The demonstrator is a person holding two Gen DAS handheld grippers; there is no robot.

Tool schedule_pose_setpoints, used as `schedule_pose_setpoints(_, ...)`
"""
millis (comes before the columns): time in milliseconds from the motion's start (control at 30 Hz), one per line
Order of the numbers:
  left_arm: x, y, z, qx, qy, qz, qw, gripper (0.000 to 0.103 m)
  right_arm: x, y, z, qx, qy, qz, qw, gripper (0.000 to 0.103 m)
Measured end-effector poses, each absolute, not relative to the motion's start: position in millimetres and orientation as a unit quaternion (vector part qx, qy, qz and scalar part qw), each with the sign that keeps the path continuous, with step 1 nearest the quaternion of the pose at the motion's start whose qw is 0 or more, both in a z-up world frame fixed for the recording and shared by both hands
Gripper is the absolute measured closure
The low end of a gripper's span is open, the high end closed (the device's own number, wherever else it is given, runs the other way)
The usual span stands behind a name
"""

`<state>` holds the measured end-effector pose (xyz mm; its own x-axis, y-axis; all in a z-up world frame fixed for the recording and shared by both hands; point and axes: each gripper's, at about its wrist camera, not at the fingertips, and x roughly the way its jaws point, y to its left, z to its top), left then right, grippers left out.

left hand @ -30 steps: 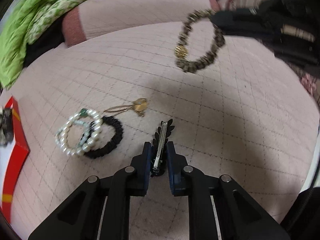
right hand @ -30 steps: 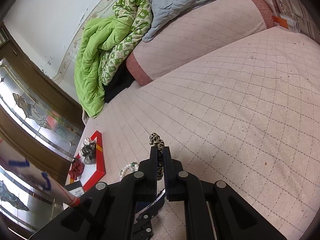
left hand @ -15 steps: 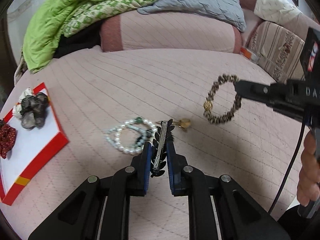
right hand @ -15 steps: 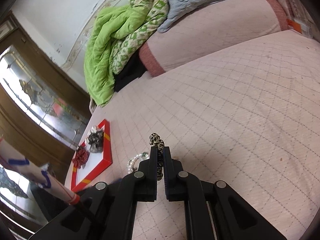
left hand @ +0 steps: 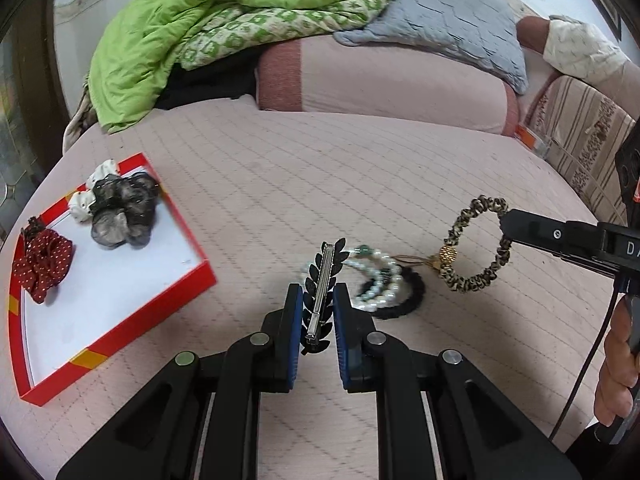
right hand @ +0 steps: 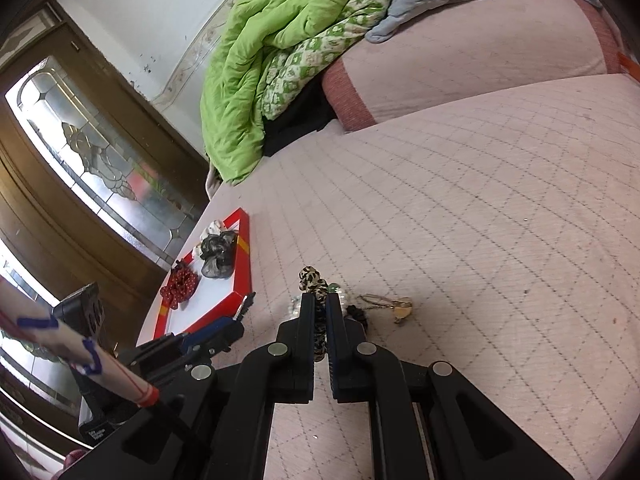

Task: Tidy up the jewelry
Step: 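Carry the black clip and leopard bracelet over the tray with both tools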

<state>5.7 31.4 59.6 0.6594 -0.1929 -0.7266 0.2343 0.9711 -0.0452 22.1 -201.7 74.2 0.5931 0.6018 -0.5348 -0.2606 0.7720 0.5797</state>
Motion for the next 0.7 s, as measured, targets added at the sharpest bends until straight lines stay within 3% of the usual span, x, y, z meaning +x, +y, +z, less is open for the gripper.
schedule_pose_setpoints(700, 26, 197, 72, -0.093, 0.369, -0.028, 0.924, 0.088, 31, -89, 92, 0.227, 0.365, 0.324, 0.843, 0.097)
